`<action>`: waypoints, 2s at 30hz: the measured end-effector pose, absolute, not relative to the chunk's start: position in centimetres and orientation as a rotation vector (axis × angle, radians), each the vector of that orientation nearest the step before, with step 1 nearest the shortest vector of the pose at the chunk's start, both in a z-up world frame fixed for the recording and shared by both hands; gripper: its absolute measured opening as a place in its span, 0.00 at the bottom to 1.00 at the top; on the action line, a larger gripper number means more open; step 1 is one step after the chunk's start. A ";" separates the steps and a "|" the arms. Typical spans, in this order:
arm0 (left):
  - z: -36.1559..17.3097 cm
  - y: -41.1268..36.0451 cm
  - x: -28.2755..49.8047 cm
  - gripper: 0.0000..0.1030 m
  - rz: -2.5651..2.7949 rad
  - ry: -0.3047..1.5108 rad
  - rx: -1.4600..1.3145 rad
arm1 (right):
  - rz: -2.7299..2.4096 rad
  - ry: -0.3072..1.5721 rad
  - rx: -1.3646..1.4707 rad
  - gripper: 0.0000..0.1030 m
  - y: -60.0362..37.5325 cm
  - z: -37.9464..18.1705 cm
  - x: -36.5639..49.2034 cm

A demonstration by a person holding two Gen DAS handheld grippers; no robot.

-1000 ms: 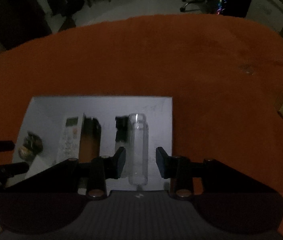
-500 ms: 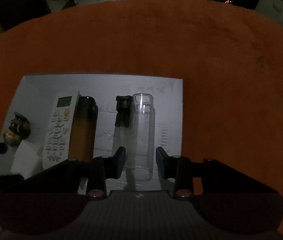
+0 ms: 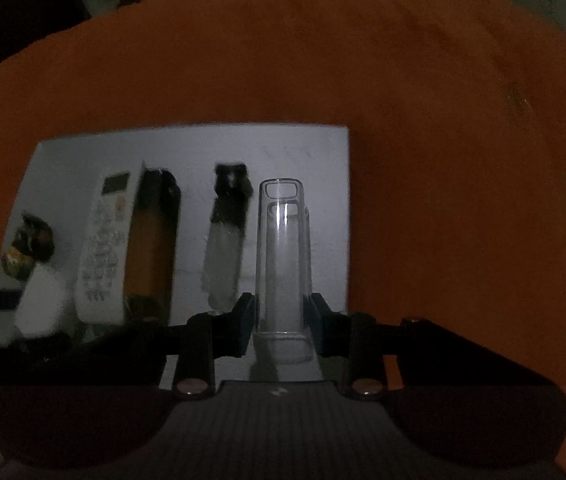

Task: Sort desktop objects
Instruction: 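Grasp the white charger with the left tool while the right tool grasps the clear tube, then lift the white charger and clear tube and carry both toward the box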

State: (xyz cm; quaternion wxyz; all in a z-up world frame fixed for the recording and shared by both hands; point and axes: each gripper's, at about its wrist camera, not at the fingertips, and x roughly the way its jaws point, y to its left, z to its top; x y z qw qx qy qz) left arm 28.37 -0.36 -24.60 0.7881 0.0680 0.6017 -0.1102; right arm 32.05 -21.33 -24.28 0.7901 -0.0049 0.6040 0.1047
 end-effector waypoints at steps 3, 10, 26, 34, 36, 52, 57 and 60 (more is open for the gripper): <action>-24.4 0.2 28.2 0.49 -0.212 1.277 0.124 | 0.217 1.348 0.017 0.32 -21.7 -24.3 32.1; -24.5 -0.2 28.6 0.50 -0.218 1.295 0.136 | 0.187 1.308 -0.051 0.41 -20.5 -24.5 32.5; -24.3 -1.1 28.8 0.49 -0.186 1.245 0.139 | 0.139 1.192 -0.050 0.31 -20.6 -23.4 31.0; -22.4 0.3 28.2 0.49 -0.192 1.198 0.050 | 0.170 1.127 0.063 0.31 -23.0 -20.2 30.5; -21.7 0.7 28.1 0.49 -0.191 1.185 0.023 | 0.172 1.105 0.092 0.31 -23.3 -18.9 30.1; -11.5 4.6 23.7 0.49 -0.246 0.989 -0.213 | 0.311 1.041 0.127 0.31 -22.1 -11.2 24.5; -9.9 4.8 19.2 0.49 -0.288 0.986 -0.225 | 0.378 1.038 0.103 0.31 -21.4 -9.3 20.8; -9.6 4.6 16.5 0.49 -0.322 0.996 -0.238 | 0.424 1.031 0.079 0.31 -20.8 -8.2 18.7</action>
